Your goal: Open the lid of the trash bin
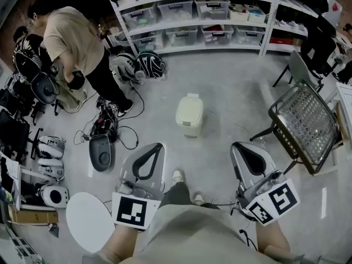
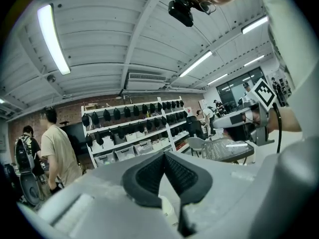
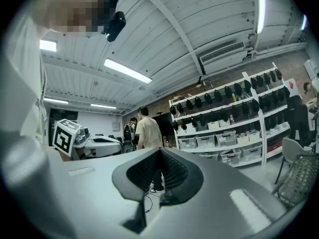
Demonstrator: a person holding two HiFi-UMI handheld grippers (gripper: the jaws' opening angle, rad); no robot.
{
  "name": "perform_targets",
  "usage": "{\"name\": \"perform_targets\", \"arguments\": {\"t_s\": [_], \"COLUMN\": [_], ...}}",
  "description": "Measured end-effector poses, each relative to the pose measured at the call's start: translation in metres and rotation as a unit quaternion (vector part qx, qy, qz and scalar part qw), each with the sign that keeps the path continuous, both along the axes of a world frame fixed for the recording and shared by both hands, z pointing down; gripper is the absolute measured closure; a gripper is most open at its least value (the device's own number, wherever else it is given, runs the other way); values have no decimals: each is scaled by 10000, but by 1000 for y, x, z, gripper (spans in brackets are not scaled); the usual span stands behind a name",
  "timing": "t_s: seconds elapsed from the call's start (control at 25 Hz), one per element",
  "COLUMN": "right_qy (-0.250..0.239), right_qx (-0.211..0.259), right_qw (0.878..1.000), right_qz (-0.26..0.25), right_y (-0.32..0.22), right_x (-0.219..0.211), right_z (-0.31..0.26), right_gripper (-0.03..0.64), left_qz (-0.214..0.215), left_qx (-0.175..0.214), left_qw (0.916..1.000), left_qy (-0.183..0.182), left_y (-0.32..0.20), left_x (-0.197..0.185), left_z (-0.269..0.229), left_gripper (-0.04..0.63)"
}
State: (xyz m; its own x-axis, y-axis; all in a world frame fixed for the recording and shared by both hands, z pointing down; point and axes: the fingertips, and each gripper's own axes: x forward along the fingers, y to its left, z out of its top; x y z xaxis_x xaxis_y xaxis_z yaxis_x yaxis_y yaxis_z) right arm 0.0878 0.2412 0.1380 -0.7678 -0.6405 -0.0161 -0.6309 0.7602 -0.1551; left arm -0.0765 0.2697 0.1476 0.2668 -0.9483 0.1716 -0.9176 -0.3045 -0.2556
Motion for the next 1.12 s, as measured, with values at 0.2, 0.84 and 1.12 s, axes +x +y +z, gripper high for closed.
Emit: {"name": "perform_targets", "arguments": {"t_s": [0.2, 0.84, 1.12], "right_qy": [84, 333, 466], "right_qx": [-21, -429, -740], "right_qw": [10000, 9959, 9867], "right_qz": [29, 720, 1368], "right_y": [-21, -180, -265], "right_x": [-13, -91, -127], "right_z": [3, 31, 41], "right_gripper": [614, 614, 614], "left_qz": [12, 677, 1354], "left_qx": [30, -235, -481], "left_qw": [10000, 9973, 9894], "left_qy": [51, 182, 191], "left_y": [-20, -200, -299], "left_x": [-15, -91, -125], "left_z": [2, 23, 32], "left_gripper": [594, 593, 593]}}
